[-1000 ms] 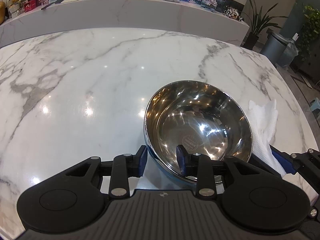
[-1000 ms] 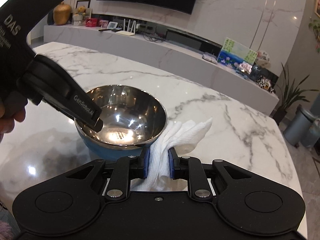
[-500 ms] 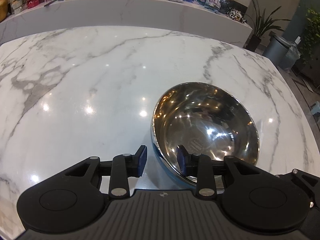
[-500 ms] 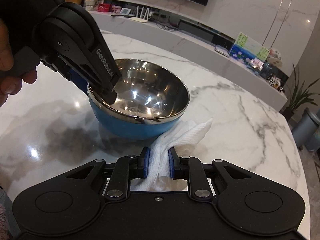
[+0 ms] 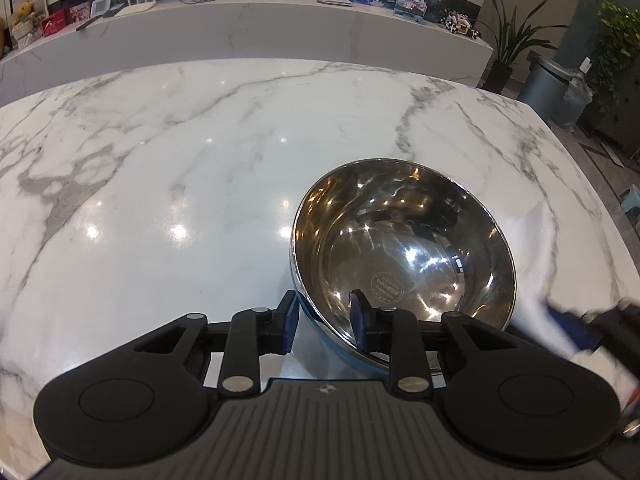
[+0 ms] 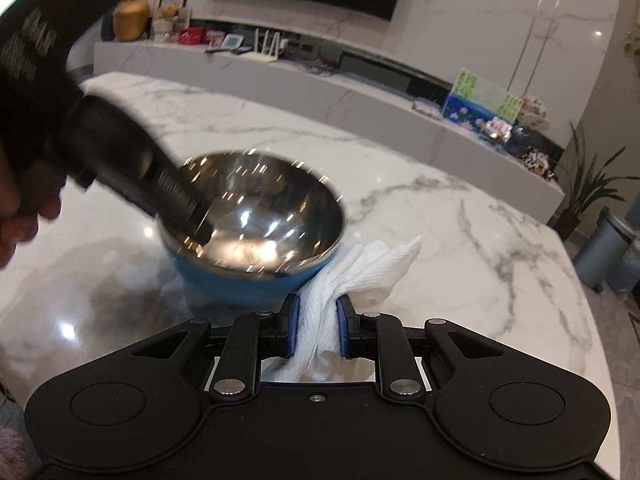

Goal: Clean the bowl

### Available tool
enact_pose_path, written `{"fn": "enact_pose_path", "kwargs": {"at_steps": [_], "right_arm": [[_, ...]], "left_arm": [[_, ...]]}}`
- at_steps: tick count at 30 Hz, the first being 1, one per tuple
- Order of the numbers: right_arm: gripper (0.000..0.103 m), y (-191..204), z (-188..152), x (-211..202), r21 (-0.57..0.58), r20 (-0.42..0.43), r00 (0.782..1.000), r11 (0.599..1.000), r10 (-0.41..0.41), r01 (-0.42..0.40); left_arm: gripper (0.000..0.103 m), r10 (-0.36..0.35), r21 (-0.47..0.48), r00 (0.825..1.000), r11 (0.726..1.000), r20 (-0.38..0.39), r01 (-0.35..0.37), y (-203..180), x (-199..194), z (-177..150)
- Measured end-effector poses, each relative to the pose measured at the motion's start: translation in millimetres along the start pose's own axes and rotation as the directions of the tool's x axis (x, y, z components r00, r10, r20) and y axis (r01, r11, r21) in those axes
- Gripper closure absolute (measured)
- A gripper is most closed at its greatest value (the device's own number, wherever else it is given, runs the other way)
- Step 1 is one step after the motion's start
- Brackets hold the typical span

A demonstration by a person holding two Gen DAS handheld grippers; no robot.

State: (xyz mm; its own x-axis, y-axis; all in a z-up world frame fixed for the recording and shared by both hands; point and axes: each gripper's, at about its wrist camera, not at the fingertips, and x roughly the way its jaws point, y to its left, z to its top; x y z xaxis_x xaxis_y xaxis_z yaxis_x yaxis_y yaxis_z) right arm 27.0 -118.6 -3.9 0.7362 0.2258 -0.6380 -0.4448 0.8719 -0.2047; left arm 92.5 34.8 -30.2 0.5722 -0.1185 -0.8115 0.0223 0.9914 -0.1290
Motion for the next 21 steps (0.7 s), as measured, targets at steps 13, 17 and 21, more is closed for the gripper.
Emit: {"fn": "enact_pose_path", "kwargs": {"at_steps": [13,17,21], "right_arm": [[0.085,-2,1,-18,0.010,0.009,0.998,0.998,0.065,-0.065],[0.085,5,-1,-16,-0.024,0.006,0.998,0.998,0.058,-0.057],[0.085,8,-4,-8,-0.041,-0.013,0.998,0.997,0.061,-0.061]], "left_arm": [[0.077,-0.040,-0.003,0.999,0.999,0.030,0.040,8,3,-5],[0.076,-0.034,0.025,0.999,0.999,0.037,0.033,6,3,-7],[0.076,-0.033,0.026,0.999,0.999,0.032,0.032,7,1,-8]]}}
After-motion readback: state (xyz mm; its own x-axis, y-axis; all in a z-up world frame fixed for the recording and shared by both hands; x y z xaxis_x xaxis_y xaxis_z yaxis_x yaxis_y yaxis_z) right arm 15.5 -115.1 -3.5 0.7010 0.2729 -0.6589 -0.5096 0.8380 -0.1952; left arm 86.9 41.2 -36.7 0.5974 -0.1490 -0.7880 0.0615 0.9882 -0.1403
